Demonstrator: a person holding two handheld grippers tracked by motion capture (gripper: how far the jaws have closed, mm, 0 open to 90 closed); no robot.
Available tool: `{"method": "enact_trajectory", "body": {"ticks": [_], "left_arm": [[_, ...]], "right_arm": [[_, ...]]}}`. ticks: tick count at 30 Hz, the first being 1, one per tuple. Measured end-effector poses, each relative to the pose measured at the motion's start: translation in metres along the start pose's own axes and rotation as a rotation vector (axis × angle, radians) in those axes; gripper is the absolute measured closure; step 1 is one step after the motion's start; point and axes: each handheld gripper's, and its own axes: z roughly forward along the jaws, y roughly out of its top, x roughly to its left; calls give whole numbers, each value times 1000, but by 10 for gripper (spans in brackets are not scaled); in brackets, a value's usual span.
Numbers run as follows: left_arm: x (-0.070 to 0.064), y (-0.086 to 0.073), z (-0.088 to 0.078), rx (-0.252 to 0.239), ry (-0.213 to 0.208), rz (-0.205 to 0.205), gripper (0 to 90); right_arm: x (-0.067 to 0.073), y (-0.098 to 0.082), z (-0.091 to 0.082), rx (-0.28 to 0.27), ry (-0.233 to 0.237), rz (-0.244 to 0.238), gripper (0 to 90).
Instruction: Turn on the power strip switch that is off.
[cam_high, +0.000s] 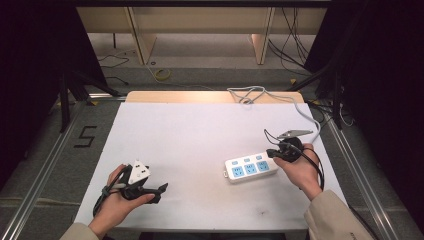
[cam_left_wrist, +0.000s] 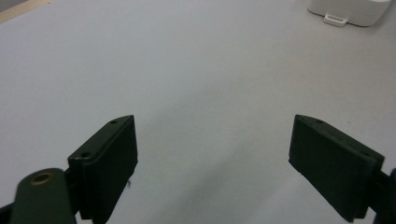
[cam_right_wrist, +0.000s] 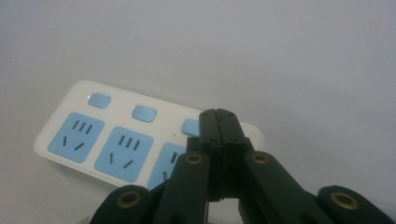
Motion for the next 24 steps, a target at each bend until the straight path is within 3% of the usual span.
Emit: {"method": "enact_trajectory", "body": {"ticks": [24], "left_arm": [[0,0,0,0,1,4,151]], "right_arm": [[-1,8,10,22,7,-4,900]]}}
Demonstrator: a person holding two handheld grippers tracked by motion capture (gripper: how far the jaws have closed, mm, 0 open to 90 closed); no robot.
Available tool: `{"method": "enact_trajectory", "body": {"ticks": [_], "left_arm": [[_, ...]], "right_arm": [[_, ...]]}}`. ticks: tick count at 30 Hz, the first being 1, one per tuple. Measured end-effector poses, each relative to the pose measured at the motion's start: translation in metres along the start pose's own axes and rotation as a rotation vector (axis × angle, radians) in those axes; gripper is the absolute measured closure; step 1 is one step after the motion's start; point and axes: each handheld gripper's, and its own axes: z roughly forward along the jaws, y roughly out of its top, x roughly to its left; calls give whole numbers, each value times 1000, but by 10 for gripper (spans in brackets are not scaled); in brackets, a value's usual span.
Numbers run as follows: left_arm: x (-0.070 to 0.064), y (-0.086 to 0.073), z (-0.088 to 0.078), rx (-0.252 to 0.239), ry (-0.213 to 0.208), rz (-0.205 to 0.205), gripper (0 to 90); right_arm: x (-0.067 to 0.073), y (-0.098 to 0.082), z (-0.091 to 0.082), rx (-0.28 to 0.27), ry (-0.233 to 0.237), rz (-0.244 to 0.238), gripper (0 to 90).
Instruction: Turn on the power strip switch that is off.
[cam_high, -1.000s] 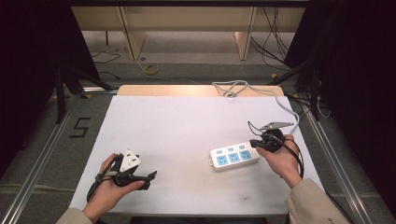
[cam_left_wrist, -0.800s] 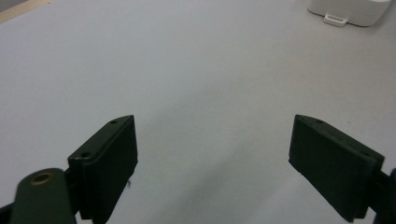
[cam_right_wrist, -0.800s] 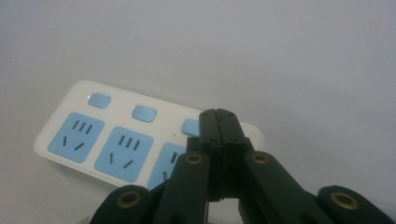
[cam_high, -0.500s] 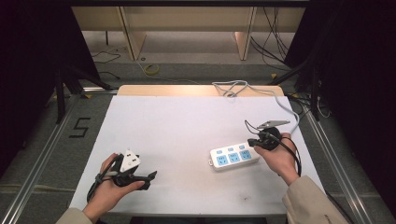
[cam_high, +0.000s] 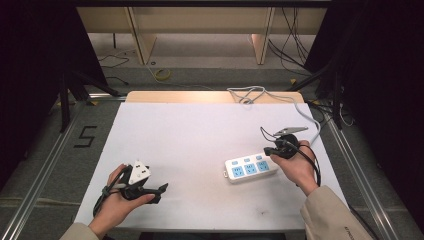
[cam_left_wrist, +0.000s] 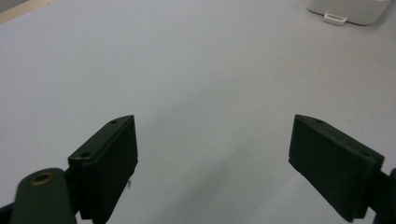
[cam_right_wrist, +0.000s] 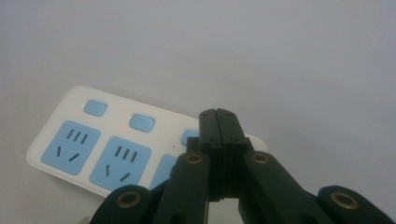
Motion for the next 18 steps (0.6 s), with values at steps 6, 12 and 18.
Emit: {"method": "enact_trajectory", "body": {"ticks": [6,12,18], "left_arm": [[0,0,0,-2,-2,-2,151],[0,0,0,-2,-3,-2,151],[0,0,0,-2,-2,-2,151]], "right_arm": [[1,1,3,7,5,-5,900],[1,3,6,20,10,-4,900],[3,5,10,27,13,-9,900]]}}
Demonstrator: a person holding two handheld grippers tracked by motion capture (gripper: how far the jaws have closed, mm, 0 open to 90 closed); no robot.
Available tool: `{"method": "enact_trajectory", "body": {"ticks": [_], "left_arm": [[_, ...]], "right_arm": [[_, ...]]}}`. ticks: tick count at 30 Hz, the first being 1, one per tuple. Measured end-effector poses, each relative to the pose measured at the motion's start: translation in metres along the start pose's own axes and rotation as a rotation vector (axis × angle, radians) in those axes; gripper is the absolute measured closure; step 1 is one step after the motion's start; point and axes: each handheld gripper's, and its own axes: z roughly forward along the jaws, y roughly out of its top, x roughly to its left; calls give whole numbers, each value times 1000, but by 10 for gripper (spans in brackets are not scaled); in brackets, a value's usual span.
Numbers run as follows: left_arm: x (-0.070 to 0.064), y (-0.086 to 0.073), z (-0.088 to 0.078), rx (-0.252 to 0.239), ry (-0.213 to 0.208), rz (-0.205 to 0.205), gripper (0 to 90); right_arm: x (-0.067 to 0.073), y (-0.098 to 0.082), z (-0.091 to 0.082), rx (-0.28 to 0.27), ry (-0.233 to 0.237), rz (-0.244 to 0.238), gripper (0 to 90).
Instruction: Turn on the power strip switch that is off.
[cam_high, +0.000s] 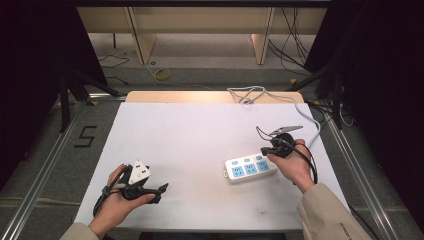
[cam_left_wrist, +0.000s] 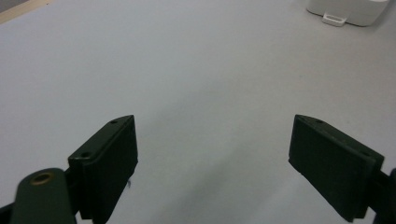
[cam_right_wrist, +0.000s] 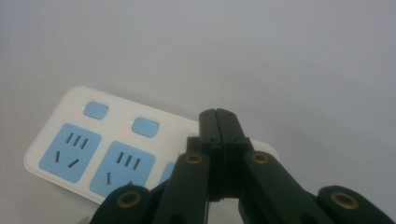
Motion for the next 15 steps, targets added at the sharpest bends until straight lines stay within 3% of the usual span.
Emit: {"method": "enact_trajectory", "body": {"ticks": [15], "left_arm": [[0,0,0,-1,-1,2,151]], "right_arm": [[-1,4,5,19,6,11,900]]}}
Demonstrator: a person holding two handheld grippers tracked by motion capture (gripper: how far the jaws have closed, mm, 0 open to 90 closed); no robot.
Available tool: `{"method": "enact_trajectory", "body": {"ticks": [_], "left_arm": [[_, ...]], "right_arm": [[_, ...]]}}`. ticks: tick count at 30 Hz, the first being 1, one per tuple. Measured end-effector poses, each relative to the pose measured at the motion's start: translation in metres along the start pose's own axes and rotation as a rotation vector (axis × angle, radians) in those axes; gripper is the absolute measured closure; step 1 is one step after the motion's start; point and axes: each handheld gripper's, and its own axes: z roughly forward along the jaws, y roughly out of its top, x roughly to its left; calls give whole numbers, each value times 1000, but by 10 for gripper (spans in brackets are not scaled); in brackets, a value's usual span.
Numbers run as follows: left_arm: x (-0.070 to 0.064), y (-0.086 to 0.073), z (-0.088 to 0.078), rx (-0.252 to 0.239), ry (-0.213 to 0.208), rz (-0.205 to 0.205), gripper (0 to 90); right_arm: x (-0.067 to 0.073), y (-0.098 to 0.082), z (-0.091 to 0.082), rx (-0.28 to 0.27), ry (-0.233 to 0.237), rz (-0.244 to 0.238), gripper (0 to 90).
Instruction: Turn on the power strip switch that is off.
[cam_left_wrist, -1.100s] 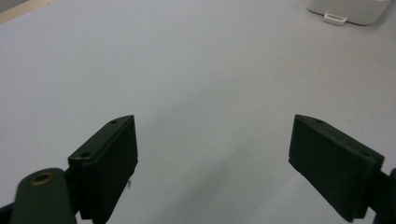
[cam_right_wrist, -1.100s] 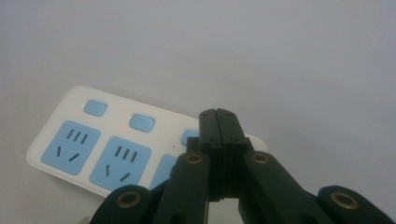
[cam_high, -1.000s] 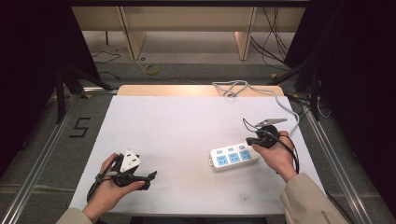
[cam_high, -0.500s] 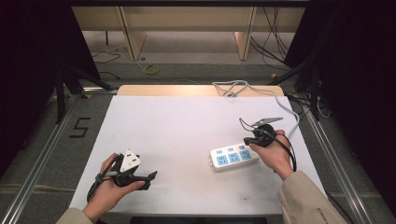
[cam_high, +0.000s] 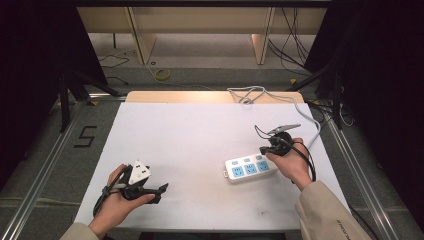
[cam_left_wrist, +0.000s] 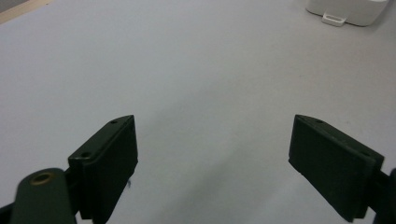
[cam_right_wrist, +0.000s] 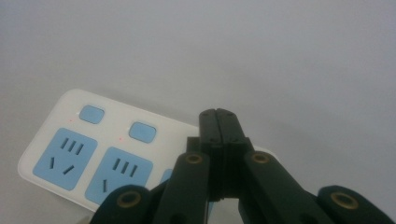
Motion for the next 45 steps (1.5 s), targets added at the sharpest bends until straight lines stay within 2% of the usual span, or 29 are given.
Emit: {"method": "enact_trajectory", "body": {"ticks": [45], "left_arm": [[0,0,0,2,0,2,151]], "right_arm": [[4,3,13,85,16,-21,900]]}}
